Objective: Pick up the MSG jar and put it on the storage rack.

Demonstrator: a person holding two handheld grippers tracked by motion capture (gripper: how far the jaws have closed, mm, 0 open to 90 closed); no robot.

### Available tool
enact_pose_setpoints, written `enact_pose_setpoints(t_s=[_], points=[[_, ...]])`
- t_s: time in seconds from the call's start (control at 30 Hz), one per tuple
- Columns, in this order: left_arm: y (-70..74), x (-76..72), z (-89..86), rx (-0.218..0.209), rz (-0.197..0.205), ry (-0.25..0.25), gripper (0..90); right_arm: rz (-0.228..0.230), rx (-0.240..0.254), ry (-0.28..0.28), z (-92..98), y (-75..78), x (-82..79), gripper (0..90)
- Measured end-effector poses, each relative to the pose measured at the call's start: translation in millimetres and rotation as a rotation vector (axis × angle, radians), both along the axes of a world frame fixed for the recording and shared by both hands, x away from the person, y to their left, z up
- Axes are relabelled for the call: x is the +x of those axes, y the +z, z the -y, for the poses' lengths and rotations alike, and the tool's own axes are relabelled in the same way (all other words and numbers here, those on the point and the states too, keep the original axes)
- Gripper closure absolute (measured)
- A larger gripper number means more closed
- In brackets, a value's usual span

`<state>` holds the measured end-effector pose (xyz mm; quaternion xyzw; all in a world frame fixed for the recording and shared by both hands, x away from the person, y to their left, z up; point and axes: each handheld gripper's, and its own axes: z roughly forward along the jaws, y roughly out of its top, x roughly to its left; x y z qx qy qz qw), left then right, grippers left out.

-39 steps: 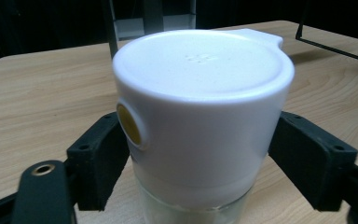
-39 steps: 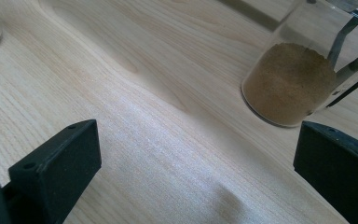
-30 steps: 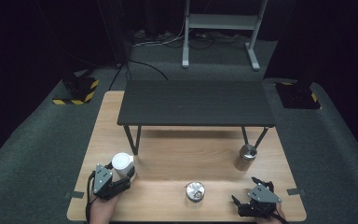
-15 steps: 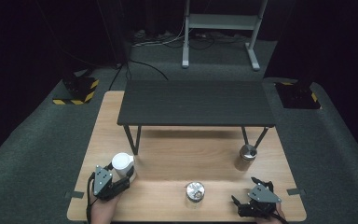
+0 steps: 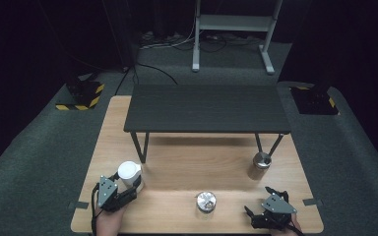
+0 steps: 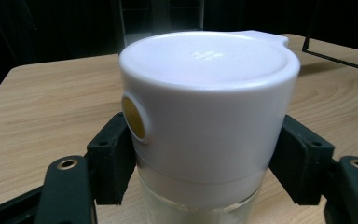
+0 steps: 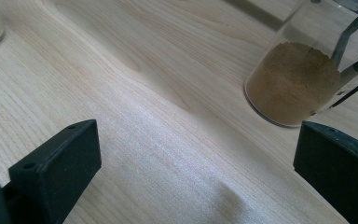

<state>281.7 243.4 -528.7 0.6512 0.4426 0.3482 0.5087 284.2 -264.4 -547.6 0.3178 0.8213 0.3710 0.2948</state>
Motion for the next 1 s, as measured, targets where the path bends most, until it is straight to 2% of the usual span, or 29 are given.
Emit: enact_pose_setpoints(t_s=[0.3,0.53,0.73,1.0], points=[[2.4,-4.6,0.3,0.001,-0.007,0.0,30.6,-0.003,0.0,0.002,0.0,0.0,0.2,0.0],[10.5,-11.6,1.6,-0.02,0.013,-0.02,30.6,-0.003,0.005,0.002,0.5,0.1,0.3,0.0],[15.3,-14.4,4.3,-0.016,0.023,-0.035,30.6,-0.002,0.006,0.002,0.6,0.2,0.2,0.0],[30.6,-17.8,5.8,-0.015,0.04,-0.043,30.6,-0.004,0.001,0.002,0.1,0.0,0.3,0.0]])
